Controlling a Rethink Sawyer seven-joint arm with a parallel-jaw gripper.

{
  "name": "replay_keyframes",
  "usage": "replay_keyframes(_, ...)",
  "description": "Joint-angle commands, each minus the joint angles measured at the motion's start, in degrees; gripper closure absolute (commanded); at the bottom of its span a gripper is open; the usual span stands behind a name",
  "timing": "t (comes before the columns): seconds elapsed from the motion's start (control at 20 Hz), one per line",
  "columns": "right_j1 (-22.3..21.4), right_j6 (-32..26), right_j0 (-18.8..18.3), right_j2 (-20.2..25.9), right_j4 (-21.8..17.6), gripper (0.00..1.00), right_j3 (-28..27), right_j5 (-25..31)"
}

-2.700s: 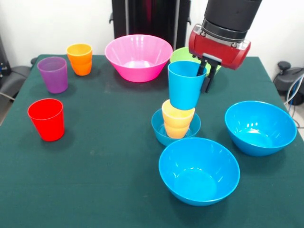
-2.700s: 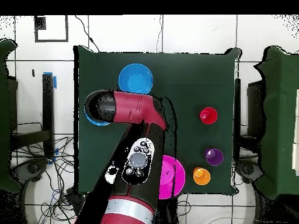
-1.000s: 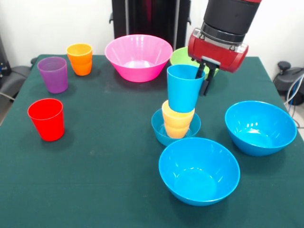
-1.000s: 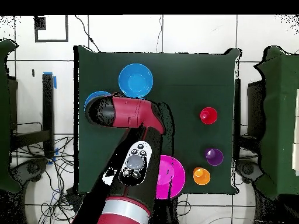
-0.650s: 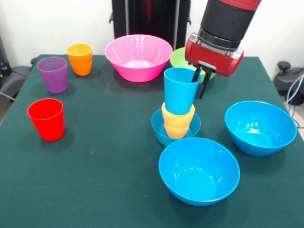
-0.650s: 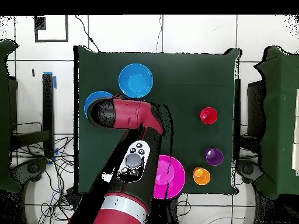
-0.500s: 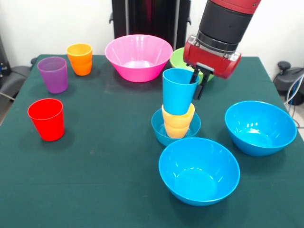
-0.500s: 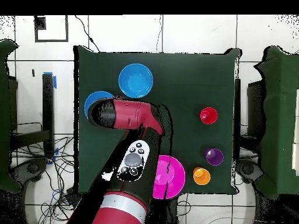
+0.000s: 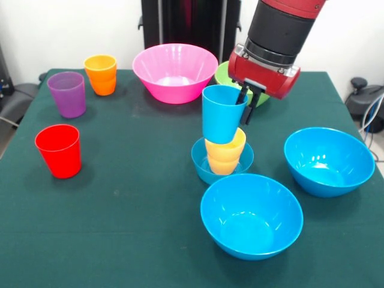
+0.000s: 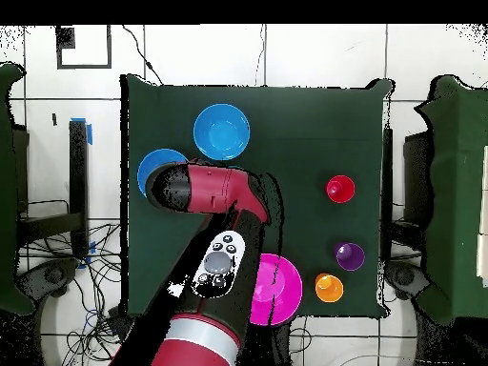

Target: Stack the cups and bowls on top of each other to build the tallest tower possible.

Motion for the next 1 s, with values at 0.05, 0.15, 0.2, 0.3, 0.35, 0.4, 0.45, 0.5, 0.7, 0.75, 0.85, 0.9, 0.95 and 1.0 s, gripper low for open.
replay_keyframes(0.05,2.40,5.05,-0.22,5.08,-1.61,1.00,4.12,0.14)
replay_keyframes(0.15,2.30,5.05,-0.77,5.92,-0.95,1.00,4.51,0.48)
replay_keyframes(0.2,2.22,5.10,-1.00,6.35,-0.62,1.00,4.80,0.43)
replay_keyframes(0.3,2.06,5.25,-1.30,7.08,-0.03,1.00,5.37,0.51)
replay_keyframes(0.35,1.99,5.44,-1.39,7.36,0.27,1.00,5.63,0.51)
replay_keyframes(0.4,1.89,5.63,-1.47,7.64,0.59,1.00,5.98,0.58)
replay_keyframes(0.45,1.85,5.79,-1.51,7.82,0.77,1.00,6.19,0.43)
replay_keyframes(0.5,1.82,6.03,-1.59,8.05,1.08,1.00,6.41,0.55)
replay_keyframes(0.7,1.71,6.49,-1.41,8.38,1.37,1.00,6.75,0.43)
replay_keyframes(0.75,1.69,6.62,-1.36,8.51,1.49,1.00,6.79,0.31)
replay_keyframes(0.85,1.70,6.96,-1.11,8.63,1.69,1.00,6.76,0.02)
replay_keyframes(0.9,1.74,7.21,-0.90,8.61,1.79,1.00,6.69,-0.04)
replay_keyframes(0.95,1.77,7.45,-0.69,8.59,1.89,1.00,6.61,-0.10)
replay_keyframes(1.0,1.80,7.58,-0.57,8.65,2.01,1.00,6.55,-0.02)
